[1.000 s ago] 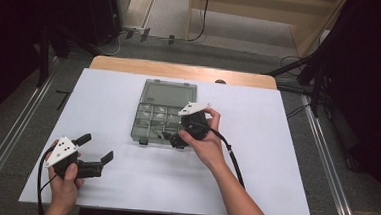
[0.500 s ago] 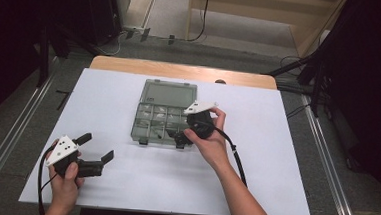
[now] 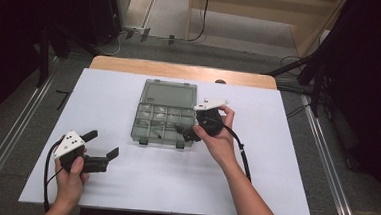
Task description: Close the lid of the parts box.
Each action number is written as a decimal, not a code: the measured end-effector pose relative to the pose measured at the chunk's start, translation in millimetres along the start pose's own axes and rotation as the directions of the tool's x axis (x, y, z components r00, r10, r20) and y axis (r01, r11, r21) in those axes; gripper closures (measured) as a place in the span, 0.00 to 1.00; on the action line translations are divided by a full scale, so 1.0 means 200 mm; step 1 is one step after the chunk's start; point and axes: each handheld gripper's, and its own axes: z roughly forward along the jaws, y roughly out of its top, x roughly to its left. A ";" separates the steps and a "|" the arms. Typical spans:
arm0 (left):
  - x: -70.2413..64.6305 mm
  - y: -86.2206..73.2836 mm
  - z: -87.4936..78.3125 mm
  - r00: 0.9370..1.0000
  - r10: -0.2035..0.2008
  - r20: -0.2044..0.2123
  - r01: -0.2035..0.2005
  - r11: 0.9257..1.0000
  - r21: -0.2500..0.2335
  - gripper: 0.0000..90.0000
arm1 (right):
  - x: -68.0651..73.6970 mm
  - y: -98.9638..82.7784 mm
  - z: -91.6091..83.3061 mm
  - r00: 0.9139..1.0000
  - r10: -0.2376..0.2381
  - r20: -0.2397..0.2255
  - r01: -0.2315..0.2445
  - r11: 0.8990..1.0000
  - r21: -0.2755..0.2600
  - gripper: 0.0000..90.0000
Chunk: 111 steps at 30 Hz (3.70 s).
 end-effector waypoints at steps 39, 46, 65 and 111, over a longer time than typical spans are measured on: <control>-0.01 0.19 0.44 0.997 0.004 0.075 -0.008 0.999 0.048 0.00 | -0.16 -0.06 -0.03 0.995 0.097 0.025 -0.096 0.995 -0.032 0.00; 0.01 0.25 0.50 0.998 0.005 0.070 -0.009 0.999 0.051 0.00 | -0.19 -0.07 -0.04 0.992 0.127 0.028 -0.126 0.991 -0.050 0.00; 0.02 0.32 0.65 0.997 0.018 0.073 -0.022 0.998 0.063 0.00 | -0.26 -0.10 -0.01 0.982 0.187 0.035 -0.183 0.980 -0.078 0.00; 0.26 0.36 0.93 0.995 -0.098 0.021 0.094 0.985 0.145 0.00 | -0.46 -0.11 0.19 0.942 0.334 0.019 -0.329 0.937 -0.114 0.02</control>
